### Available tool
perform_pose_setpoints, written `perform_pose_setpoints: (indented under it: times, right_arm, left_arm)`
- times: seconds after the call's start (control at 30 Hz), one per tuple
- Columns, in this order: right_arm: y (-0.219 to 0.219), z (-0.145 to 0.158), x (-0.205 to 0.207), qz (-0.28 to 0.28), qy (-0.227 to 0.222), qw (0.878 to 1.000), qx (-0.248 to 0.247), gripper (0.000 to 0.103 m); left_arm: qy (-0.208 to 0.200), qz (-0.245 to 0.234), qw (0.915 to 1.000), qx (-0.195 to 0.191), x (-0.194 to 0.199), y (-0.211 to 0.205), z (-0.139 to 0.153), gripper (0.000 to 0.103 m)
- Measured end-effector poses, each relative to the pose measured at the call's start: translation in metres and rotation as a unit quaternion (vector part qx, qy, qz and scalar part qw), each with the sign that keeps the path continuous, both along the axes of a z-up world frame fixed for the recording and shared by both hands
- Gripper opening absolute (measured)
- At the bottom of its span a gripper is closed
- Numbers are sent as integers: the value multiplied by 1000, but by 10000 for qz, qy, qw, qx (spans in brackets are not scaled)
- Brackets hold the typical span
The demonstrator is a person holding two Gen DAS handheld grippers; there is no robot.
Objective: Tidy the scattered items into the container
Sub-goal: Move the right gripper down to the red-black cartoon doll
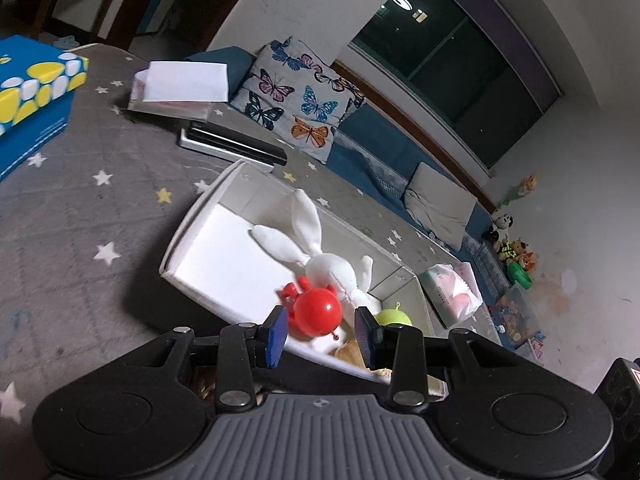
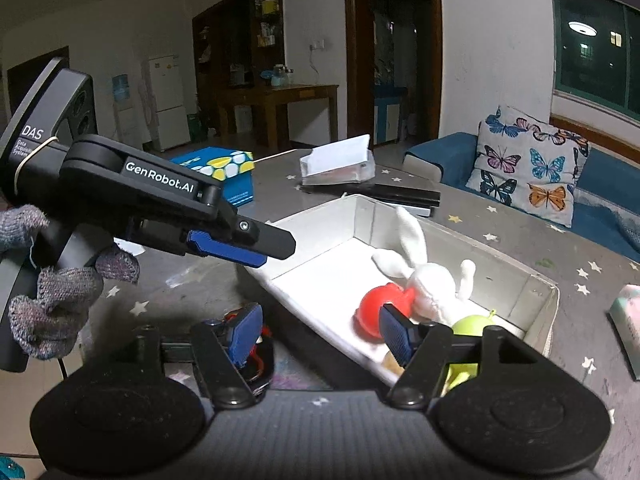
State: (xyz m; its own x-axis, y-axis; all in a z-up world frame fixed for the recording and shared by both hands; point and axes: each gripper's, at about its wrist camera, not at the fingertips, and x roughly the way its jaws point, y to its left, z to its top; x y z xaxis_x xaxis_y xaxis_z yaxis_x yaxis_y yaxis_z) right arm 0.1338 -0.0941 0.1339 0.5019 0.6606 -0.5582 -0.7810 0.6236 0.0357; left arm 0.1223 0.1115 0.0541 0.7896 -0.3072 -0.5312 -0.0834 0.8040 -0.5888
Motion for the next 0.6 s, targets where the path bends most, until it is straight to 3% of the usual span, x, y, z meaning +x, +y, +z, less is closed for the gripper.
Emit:
perform_pose_setpoints:
  times: [0.23,0.6]
  right_arm:
    - [11,-12,-20,212,106,9997,-4,67]
    - [44,-48,-24,394,300,9982,-348,67]
  left_arm:
    - [92,82,9999,28,-25,6,-13,39]
    - [575,355,9954,-684,-34,27,-54,39]
